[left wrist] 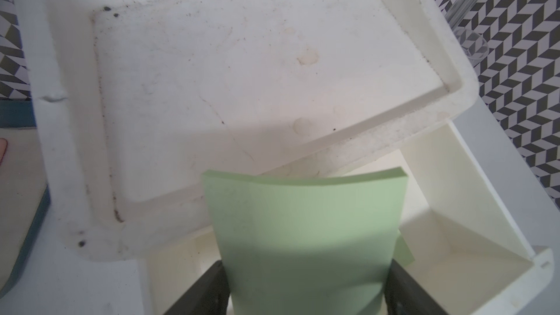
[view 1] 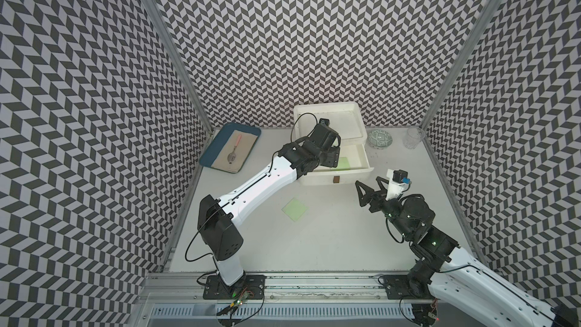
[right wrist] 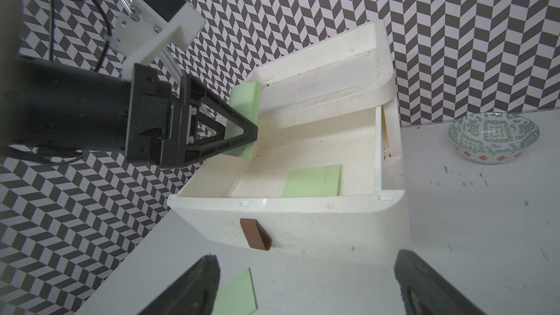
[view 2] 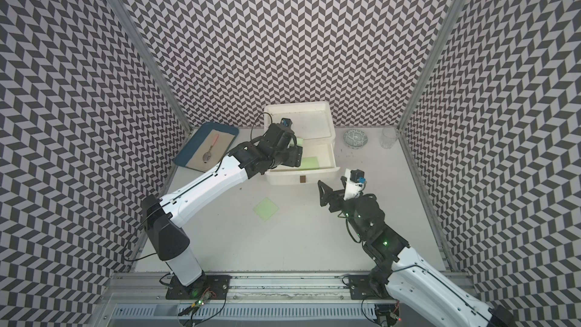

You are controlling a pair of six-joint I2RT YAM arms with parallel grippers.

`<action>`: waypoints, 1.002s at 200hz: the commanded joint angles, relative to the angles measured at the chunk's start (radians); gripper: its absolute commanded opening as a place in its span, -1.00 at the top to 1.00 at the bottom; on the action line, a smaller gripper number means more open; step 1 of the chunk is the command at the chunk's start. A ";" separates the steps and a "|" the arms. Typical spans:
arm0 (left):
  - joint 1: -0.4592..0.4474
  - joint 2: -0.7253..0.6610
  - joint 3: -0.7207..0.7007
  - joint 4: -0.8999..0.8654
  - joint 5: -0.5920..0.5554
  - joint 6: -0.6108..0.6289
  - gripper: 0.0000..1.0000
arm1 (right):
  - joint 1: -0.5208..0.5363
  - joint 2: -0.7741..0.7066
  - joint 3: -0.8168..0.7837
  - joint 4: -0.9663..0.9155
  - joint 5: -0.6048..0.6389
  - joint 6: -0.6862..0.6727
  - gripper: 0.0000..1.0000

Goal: Please put the sticky notes in the drawer by color
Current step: Place the sticky notes in the drawer.

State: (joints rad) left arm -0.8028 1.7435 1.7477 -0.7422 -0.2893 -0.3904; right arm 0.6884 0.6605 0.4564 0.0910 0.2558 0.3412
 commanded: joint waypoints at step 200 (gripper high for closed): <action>0.019 -0.749 -1.024 0.299 0.004 -0.394 -0.86 | -0.006 0.009 -0.010 0.054 -0.006 0.008 -0.89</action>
State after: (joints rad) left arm -0.7952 0.9993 0.8135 -0.6216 -0.3500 -0.7067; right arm 0.6884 0.6628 0.4549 0.0917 0.2543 0.3420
